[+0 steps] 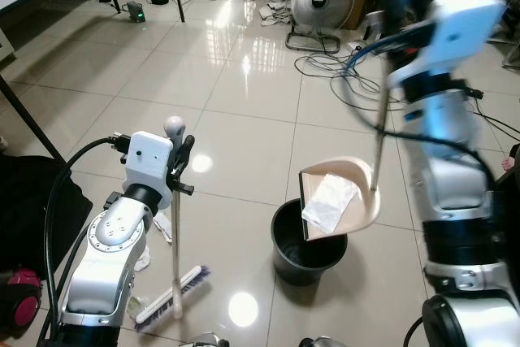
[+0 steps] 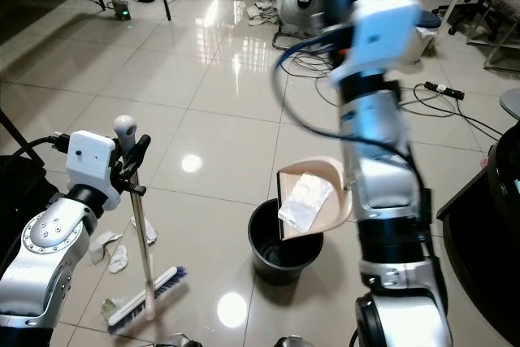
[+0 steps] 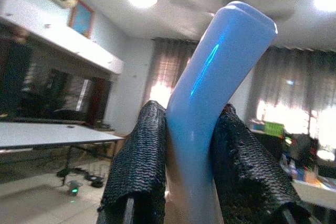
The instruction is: Sweep floor
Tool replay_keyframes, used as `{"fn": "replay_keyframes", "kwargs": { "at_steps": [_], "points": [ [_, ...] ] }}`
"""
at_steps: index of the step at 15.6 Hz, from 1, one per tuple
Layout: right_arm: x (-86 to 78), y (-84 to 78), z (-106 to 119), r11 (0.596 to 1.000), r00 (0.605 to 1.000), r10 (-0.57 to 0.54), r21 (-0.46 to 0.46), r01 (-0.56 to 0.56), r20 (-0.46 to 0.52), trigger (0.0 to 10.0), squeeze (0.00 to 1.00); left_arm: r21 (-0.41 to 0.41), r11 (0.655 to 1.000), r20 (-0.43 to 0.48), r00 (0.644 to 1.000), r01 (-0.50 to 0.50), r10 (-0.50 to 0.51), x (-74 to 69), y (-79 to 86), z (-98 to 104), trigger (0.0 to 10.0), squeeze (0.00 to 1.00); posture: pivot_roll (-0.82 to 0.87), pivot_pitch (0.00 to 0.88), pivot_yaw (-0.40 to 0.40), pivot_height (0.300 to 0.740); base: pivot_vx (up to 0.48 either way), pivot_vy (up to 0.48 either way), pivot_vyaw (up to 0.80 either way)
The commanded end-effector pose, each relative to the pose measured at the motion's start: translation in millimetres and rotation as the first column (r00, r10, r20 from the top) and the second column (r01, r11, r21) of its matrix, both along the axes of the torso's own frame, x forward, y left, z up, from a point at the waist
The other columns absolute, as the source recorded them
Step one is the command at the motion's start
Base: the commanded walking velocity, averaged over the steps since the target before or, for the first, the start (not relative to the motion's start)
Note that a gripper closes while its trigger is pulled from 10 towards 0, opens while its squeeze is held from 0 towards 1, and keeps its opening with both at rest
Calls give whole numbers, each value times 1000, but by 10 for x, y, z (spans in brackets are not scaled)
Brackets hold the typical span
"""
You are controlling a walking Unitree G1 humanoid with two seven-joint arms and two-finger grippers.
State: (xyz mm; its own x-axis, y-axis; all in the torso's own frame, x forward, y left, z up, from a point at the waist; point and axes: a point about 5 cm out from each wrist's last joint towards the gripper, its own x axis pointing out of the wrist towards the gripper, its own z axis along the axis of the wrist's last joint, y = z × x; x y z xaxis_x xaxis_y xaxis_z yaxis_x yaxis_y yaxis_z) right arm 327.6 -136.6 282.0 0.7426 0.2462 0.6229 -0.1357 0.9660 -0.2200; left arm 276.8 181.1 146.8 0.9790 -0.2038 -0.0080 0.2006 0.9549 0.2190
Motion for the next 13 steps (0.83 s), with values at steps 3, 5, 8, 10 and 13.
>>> {"fn": "replay_keyframes", "kwargs": {
  "at_steps": [3,5,8,10,13],
  "points": [
    [-73,237,-70,995,997,60,-84,-56,43,10000,0,12,1000,39,999,0,-1,-11,-16,91,10000,0,63,91,-13,740,0,0,0],
    [-154,501,-168,979,989,140,-153,-132,45,10000,0,13,1000,41,999,2,-2,-12,-27,90,10000,0,65,92,-18,740,0,0,0],
    [-221,695,-274,961,978,207,-189,-200,19,10000,0,17,1000,42,999,1,-2,-15,-33,88,10000,0,70,90,-25,740,0,0,0],
    [-258,786,-331,946,972,235,-232,-228,6,10000,0,20,1000,43,999,-1,0,-11,-32,91,10000,0,73,99,-28,740,0,0,0],
    [-316,885,-386,905,964,267,-347,-245,16,10000,0,20,1000,48,999,-3,2,-1,-34,99,10000,0,73,91,-30,740,0,0,0]
  ]
}}
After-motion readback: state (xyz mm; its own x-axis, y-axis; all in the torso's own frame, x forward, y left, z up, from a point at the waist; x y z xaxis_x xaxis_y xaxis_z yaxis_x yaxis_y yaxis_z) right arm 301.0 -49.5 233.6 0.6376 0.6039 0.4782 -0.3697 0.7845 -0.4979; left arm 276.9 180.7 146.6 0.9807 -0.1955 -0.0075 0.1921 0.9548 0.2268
